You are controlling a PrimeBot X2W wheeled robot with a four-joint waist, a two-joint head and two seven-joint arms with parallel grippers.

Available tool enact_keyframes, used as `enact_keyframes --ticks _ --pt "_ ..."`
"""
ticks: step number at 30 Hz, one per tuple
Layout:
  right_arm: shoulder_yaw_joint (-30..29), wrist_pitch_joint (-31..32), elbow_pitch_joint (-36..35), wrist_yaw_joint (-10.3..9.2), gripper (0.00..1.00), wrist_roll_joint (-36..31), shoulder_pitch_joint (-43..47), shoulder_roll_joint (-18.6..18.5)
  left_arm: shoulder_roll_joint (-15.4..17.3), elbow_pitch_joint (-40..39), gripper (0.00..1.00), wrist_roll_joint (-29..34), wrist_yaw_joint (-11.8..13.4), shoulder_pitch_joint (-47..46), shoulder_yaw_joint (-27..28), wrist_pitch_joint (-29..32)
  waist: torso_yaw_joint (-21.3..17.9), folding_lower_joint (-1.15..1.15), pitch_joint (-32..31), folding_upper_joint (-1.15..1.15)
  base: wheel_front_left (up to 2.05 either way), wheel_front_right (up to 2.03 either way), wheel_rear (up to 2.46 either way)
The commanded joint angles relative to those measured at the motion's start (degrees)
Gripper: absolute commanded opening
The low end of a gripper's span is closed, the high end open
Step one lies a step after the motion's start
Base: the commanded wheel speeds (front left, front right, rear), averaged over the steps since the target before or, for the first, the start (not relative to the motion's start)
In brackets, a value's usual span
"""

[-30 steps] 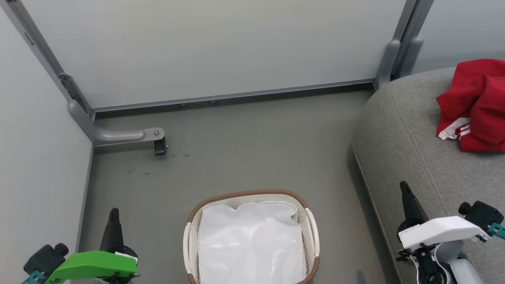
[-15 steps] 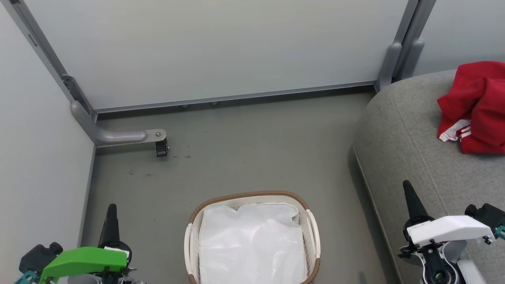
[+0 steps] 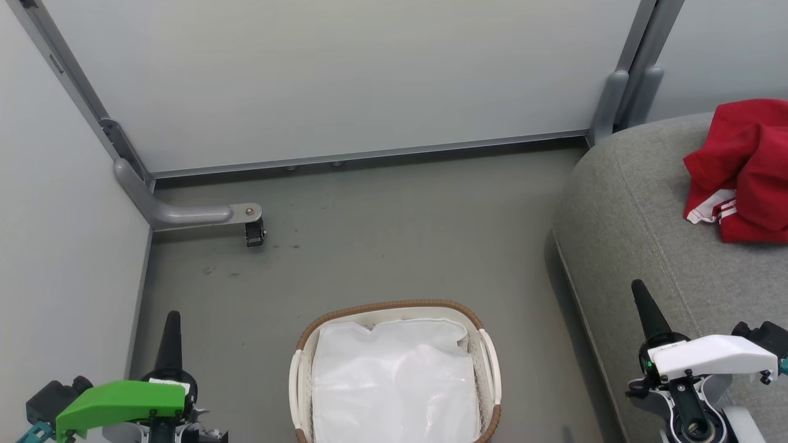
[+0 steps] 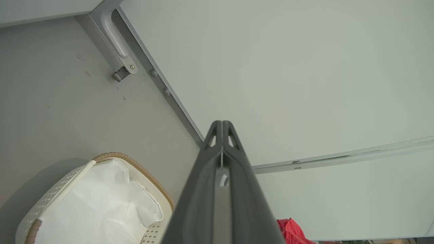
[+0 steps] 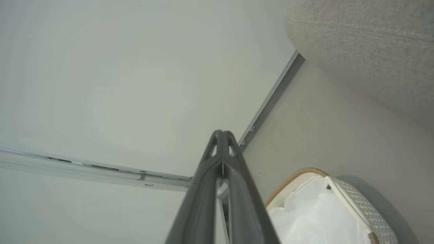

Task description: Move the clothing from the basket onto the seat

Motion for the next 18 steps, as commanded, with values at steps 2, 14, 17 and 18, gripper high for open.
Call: enact_keyframes --ticks 2,14,17,18 --pt "-0.3 0.5 -0.7 -0.03 0.0 2.1 0.1 -0.3 0.5 -0.6 0.0 -2.0 0.0 -1.7 0.4 0.5 0.1 0.0 -0.1 0.0 0.0 0.0 0.0" --pt "-1.0 2.1 -1.1 -0.04 0.0 8.2 0.2 -0.4 0.5 -0.9 0.0 -7.5 0.1 -2.1 1.0 2.1 0.3 0.0 -0.4 0.0 0.0 0.0 0.0" --pt "-1.1 2.4 -1.2 -0.04 0.0 9.6 0.3 -0.4 0.5 -1.1 0.0 -8.9 0.1 -2.3 1.1 2.6 0.3 0.0 -0.5 0.0 0.0 0.0 0.0" --pt "-1.2 2.6 -1.3 -0.04 0.0 10.1 0.3 -0.4 0.5 -1.1 0.0 -9.3 0.1 -2.3 1.1 2.7 0.4 0.0 -0.5 0.0 0.0 0.0 0.0"
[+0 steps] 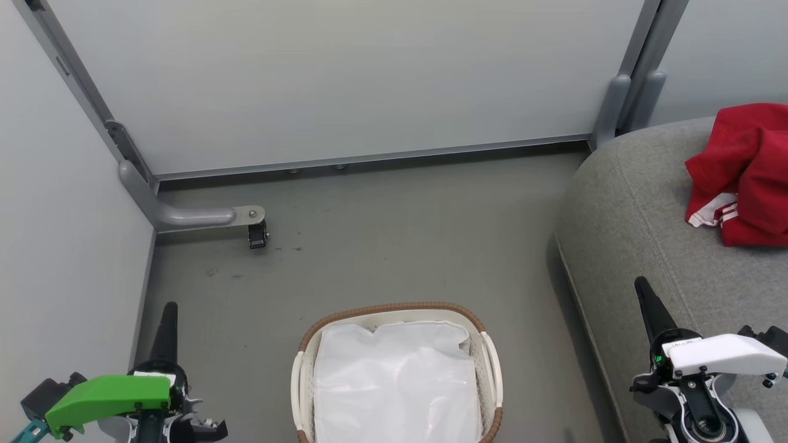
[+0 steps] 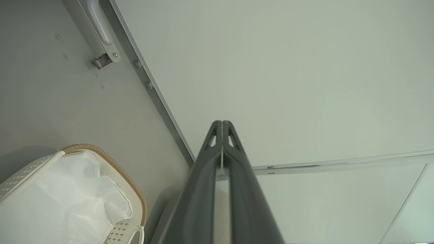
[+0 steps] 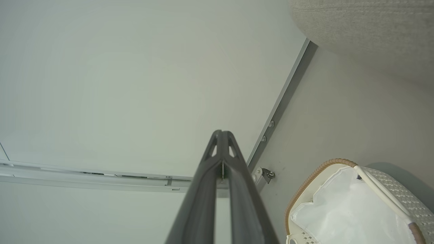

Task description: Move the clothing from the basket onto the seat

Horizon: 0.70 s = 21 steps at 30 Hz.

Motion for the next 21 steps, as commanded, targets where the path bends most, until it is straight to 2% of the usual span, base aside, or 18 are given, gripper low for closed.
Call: enact_keyframes --ticks 1,21 --pt "-0.3 0.5 -0.5 -0.04 0.0 1.4 0.3 -0.3 0.4 -0.5 0.0 -1.4 0.1 -1.4 0.2 0.4 0.0 0.0 0.0 0.0 0.0 0.0 0.0" --pt "-1.2 2.6 -1.1 -0.03 0.0 10.0 0.5 -0.4 0.4 -1.0 0.0 -9.1 0.1 -2.0 1.1 2.8 0.4 0.0 -0.6 0.0 0.0 0.0 0.0"
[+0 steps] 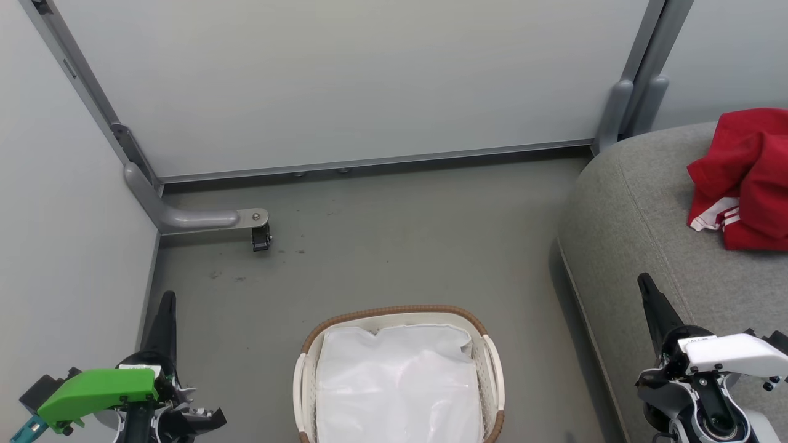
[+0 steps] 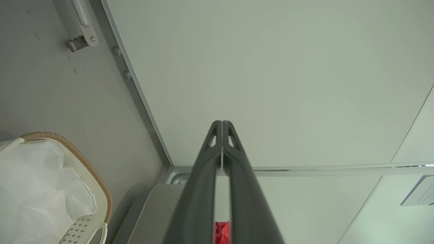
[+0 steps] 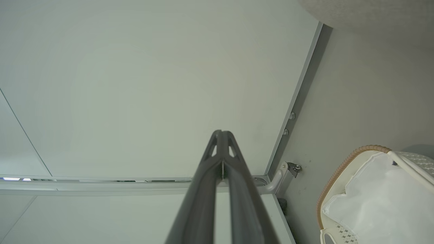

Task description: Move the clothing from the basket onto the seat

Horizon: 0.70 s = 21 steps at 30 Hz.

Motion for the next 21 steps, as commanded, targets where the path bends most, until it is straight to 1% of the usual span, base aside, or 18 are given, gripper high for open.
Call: enact_keyframes --ticks 1,10,21 --pt "-0.2 0.3 -0.4 0.0 0.0 1.1 0.5 -0.3 0.4 -0.3 0.0 -0.9 0.1 -1.0 0.3 0.4 0.0 0.0 0.0 0.0 0.0 0.0 0.0" --pt "-0.6 1.2 -0.6 0.0 0.0 4.5 0.6 -0.4 0.3 -0.5 0.0 -4.1 0.1 -1.2 0.7 1.4 0.2 0.0 -0.3 0.0 0.0 0.0 0.0" --pt "-0.6 1.2 -0.6 0.0 0.0 4.5 0.6 -0.4 0.3 -0.4 0.0 -3.9 0.1 -1.1 0.7 1.3 0.2 0.0 -0.3 0.0 0.0 0.0 0.0"
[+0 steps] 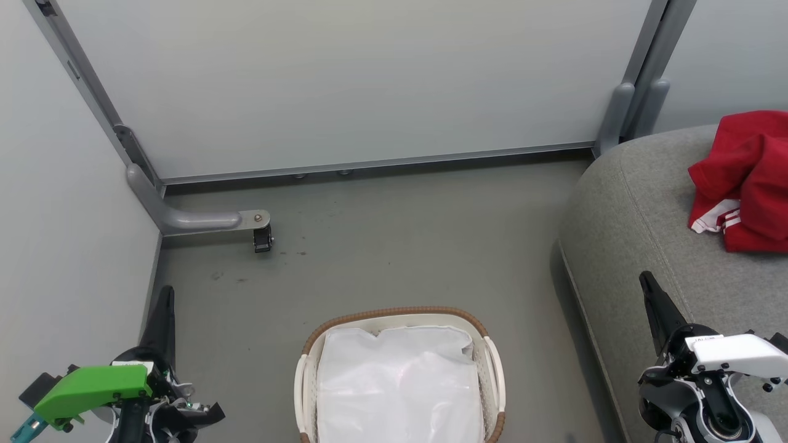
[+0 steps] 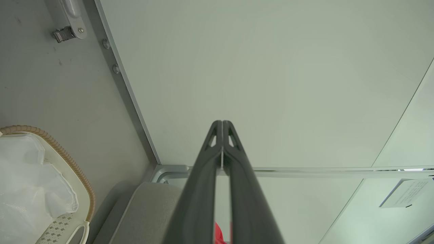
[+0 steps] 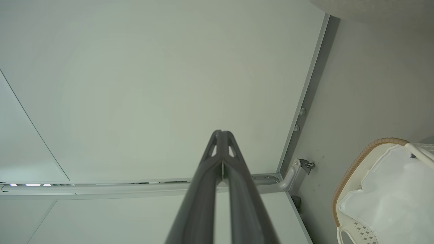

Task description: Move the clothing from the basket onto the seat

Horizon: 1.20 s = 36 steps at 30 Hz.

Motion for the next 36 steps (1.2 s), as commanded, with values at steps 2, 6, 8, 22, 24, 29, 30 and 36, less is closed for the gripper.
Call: enact_keyframes --ticks 2,6,8,22,24,29,30,36 --pt "-0.1 0.2 -0.2 0.0 0.0 0.2 0.6 -0.3 0.3 0.0 0.0 -0.1 0.1 -0.7 0.2 0.0 0.0 0.0 0.0 0.0 0.0 0.0 0.0" --pt "-0.1 0.1 -0.2 0.0 0.0 0.2 0.6 -0.3 0.2 0.0 0.0 0.0 0.1 -0.7 0.3 0.0 0.0 0.0 0.0 0.0 0.0 0.0 0.0" --pt "-0.1 0.1 -0.2 0.0 0.0 0.2 0.6 -0.3 0.2 0.0 0.0 0.0 0.1 -0.7 0.3 0.0 0.0 0.0 0.0 0.0 0.0 0.0 0.0" --pt "-0.1 0.1 -0.2 0.0 0.0 0.2 0.6 -0.3 0.2 0.0 0.0 0.1 0.1 -0.7 0.3 0.1 0.0 0.0 0.0 0.0 0.0 0.0 0.0" --pt "-0.1 0.1 -0.2 0.0 0.0 0.2 0.6 -0.3 0.2 0.0 0.0 0.1 0.1 -0.7 0.3 0.1 0.0 0.0 0.0 0.0 0.0 0.0 0.0" --pt "-0.1 0.1 -0.2 0.0 0.0 0.2 0.6 -0.3 0.1 0.0 0.0 0.1 0.1 -0.7 0.3 0.1 0.0 0.0 0.0 0.0 0.0 0.0 0.0" --pt "-0.1 0.1 -0.2 0.0 0.0 0.2 0.6 -0.3 0.1 0.0 0.0 0.1 0.1 -0.7 0.3 0.1 0.0 0.0 0.0 0.0 0.0 0.0 0.0" --pt "-0.1 0.1 -0.2 0.0 0.0 0.2 0.6 -0.3 0.1 0.0 0.0 0.1 0.1 -0.7 0.4 0.2 0.0 0.0 0.0 0.0 0.0 0.0 0.0"
